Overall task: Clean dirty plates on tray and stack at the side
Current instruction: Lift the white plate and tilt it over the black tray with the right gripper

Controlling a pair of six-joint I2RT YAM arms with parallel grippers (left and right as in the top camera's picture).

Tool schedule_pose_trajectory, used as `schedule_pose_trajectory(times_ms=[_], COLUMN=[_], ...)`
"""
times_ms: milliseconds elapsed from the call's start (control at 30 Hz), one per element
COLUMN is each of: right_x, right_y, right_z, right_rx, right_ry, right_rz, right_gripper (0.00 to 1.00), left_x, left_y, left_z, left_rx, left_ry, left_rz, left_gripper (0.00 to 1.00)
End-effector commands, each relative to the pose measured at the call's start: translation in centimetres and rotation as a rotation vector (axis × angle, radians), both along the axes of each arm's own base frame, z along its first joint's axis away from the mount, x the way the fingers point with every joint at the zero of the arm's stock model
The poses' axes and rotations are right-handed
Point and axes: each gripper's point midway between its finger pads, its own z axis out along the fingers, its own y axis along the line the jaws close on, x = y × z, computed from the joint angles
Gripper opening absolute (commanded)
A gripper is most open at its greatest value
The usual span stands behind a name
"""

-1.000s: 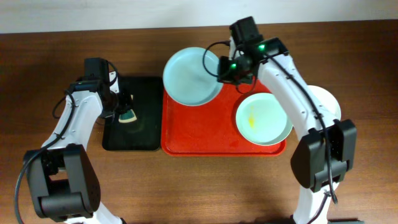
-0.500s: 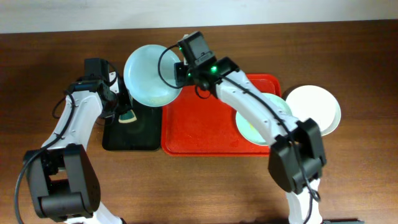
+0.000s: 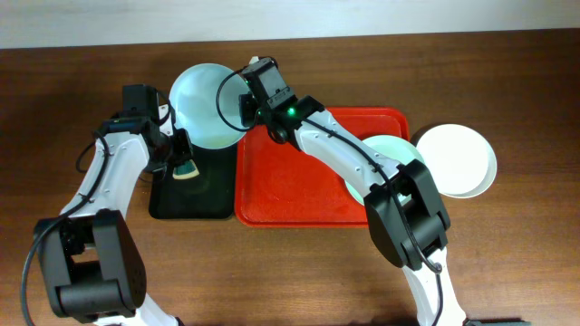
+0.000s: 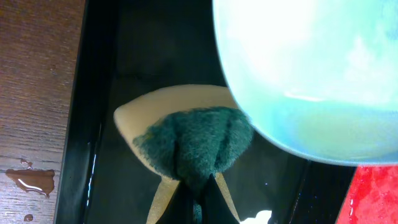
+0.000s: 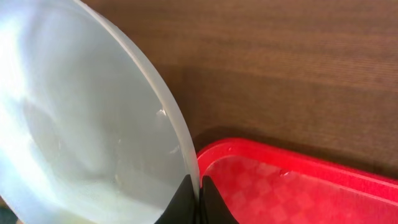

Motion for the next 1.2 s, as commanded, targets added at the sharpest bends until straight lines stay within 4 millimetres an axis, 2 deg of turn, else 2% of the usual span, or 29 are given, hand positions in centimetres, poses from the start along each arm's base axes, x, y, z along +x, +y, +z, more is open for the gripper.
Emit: schedule_pose_trajectory(times_ms=[0, 200, 400, 633, 800, 900, 967, 1167], right_x=[0.8, 1.3, 1.6, 2.0, 1.8, 1.2, 0.3, -1.6], right_y=[0.3, 0.6, 0.6, -0.3, 0.4, 0.7, 1.5, 3.9], right_z=[1.0, 2.7, 6.4, 8.9, 10.8, 12.3, 13.4, 15.7], right_rx=[-0.056, -0.046, -0.063, -0.134, -0.255, -0.392, -0.508, -0.686], right_ry=[-0.085, -0.130, -0.203, -0.242, -0.344, -0.431, -0.506, -0.645], right_rz=[0.030, 0.034, 0.057, 0.041, 0.063, 0.046, 0.043, 0.101], right_gripper=[0.04, 0.04, 0.04, 0.04, 0.04, 0.04, 0.04, 0.04], left_x=[-0.1, -0.2, -0.4, -0.4, -0.5, -0.5, -0.5, -0.5], left_y=[-0.3, -0.3, -0.3, -0.3, -0.3, -0.3, -0.3, -0.3], left_z=[-0.1, -0.1, -0.2, -0.2, -0.2, -0.2, -0.2, -0.2], left_rx=[-0.009, -0.009, -0.012, -0.012, -0.012, -0.013, -0.012, -0.012], left_ry=[0.002, 0.002, 0.012, 0.014, 0.015, 0.015, 0.016, 0.016], left_rz=[-0.023, -0.023, -0.024, -0.024, -0.024, -0.024, -0.024, -0.024], left_gripper=[0.00, 0.00, 0.00, 0.00, 0.00, 0.00, 0.00, 0.00])
